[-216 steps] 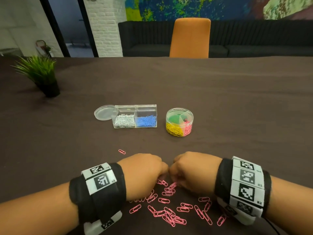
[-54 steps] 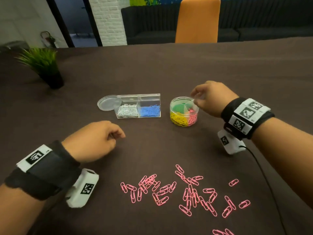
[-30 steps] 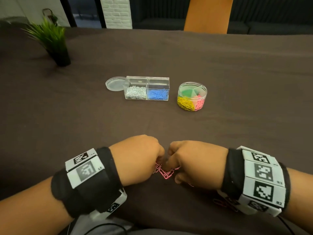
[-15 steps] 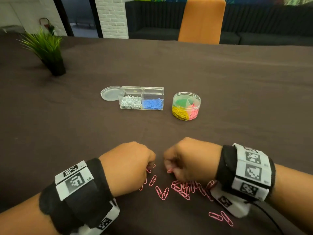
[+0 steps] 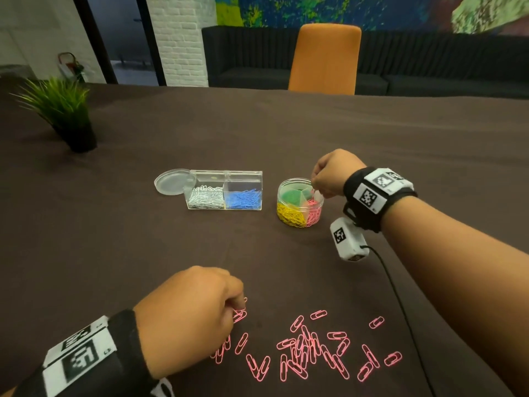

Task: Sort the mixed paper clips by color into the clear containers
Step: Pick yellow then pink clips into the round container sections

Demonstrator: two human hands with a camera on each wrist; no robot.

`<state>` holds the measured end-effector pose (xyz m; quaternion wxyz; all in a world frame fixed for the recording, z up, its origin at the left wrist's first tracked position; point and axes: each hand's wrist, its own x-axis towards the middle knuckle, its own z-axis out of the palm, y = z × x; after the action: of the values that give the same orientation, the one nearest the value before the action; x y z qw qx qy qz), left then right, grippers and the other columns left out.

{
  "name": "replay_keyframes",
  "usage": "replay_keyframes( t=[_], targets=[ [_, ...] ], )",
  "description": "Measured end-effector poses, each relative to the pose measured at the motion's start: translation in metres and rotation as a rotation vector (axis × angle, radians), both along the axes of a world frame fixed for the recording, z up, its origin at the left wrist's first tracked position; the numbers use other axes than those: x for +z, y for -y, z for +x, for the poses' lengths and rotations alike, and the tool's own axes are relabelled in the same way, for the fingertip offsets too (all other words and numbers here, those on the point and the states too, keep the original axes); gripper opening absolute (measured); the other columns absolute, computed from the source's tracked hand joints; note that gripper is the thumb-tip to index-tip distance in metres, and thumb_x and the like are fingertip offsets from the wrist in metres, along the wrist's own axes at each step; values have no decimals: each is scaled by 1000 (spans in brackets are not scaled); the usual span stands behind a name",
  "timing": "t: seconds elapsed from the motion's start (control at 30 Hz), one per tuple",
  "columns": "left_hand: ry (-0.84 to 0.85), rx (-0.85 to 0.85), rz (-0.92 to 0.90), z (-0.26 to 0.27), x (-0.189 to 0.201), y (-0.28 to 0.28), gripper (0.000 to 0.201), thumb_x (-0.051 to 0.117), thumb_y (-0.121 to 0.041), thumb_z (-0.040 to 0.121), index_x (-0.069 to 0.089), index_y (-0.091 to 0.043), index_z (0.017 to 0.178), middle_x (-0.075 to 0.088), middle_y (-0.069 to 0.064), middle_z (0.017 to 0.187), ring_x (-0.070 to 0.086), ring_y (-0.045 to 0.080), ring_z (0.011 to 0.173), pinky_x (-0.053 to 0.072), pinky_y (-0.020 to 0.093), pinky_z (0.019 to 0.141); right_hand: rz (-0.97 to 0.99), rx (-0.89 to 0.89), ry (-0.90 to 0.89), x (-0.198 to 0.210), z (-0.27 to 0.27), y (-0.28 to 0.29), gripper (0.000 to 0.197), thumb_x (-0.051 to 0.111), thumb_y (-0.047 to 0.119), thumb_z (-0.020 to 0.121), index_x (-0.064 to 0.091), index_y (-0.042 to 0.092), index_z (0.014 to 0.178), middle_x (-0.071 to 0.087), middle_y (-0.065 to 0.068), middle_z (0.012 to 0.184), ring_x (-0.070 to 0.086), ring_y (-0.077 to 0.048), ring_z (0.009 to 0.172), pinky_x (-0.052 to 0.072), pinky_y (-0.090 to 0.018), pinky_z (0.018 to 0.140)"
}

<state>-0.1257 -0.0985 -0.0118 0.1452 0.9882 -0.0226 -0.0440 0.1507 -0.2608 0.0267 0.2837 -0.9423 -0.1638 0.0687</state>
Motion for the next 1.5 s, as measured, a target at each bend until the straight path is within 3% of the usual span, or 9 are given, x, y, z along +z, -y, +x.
replay_keyframes(
  t=[0.13, 0.37, 0.47, 0.6, 0.87, 1.1, 1.23, 1.37, 1.5],
  targets=[
    [35, 70, -108, 10, 9, -4, 25, 60, -17, 78, 74, -37, 85, 64, -26, 78, 60, -9, 78, 43, 6, 67, -106, 20, 79, -3, 5, -4, 12, 67, 9, 78, 75, 17, 74, 72, 1, 69, 72, -18, 71, 62, -38, 71],
    [184, 95, -379, 102, 37, 15, 18, 70, -10, 74, 77, -27, 76, 72, -16, 72, 63, -1, 63, 49, 16, 61, -98, 70, 226, 7, -13, 23, 27, 54, 4, 81, 72, 24, 79, 61, 13, 75, 62, -16, 81, 44, -23, 69],
    [234, 59, -299, 160, 42, 33, 13, 72, -15, 72, 76, -26, 77, 68, -12, 71, 64, 8, 73, 45, 16, 63, -160, 199, 152, 8, -40, 50, 24, 58, 7, 84, 69, 28, 87, 63, 13, 77, 60, -10, 78, 43, -21, 67],
    [186, 42, -130, 217, 42, 53, 14, 68, -16, 77, 72, -29, 75, 60, -19, 70, 63, 11, 86, 43, 20, 70, -407, 418, -67, -1, -88, 97, 26, 64, 25, 87, 64, 37, 110, 67, 16, 98, 61, -5, 90, 50, -26, 86],
    [72, -96, 131, 241, 44, 68, 24, 59, -11, 87, 78, -22, 96, 72, -7, 99, 66, 19, 95, 46, 24, 75, -638, 514, -176, -20, -156, 164, 61, 59, 59, 83, 36, 43, 137, 39, 17, 124, 56, -10, 111, 48, -31, 97],
    [171, -36, 53, 210, 49, 38, 16, 63, -12, 83, 73, -24, 88, 63, -13, 80, 63, 15, 88, 46, 24, 74, -592, 557, -178, -19, -182, 146, 85, 52, 83, 73, 30, 39, 143, 32, 17, 126, 51, -6, 115, 46, -31, 99],
    [46, -217, 79, 133, 38, 18, 17, 70, -29, 85, 72, -29, 102, 65, -15, 85, 62, 6, 83, 50, 28, 81, -572, 597, -158, -24, -193, 134, 101, 43, 94, 64, 22, 39, 146, 33, 19, 121, 49, -4, 113, 45, -29, 98],
    [-382, -318, 295, 53, 21, -4, 84, 61, -79, 71, 37, -45, 144, 43, -20, 118, 52, 0, 102, 45, 24, 93, -560, 630, -83, -34, -198, 121, 92, 53, 78, 77, 13, 38, 150, 32, 15, 126, 47, -7, 116, 44, -27, 97],
    [-366, -263, 309, 4, 9, -13, 101, 49, -90, 67, 15, -48, 152, 30, -22, 123, 45, 0, 114, 42, 24, 100, -592, 684, -23, -36, -201, 97, 83, 50, 73, 83, 18, 36, 150, 32, 11, 129, 46, -11, 117, 46, -30, 98]
  ],
)
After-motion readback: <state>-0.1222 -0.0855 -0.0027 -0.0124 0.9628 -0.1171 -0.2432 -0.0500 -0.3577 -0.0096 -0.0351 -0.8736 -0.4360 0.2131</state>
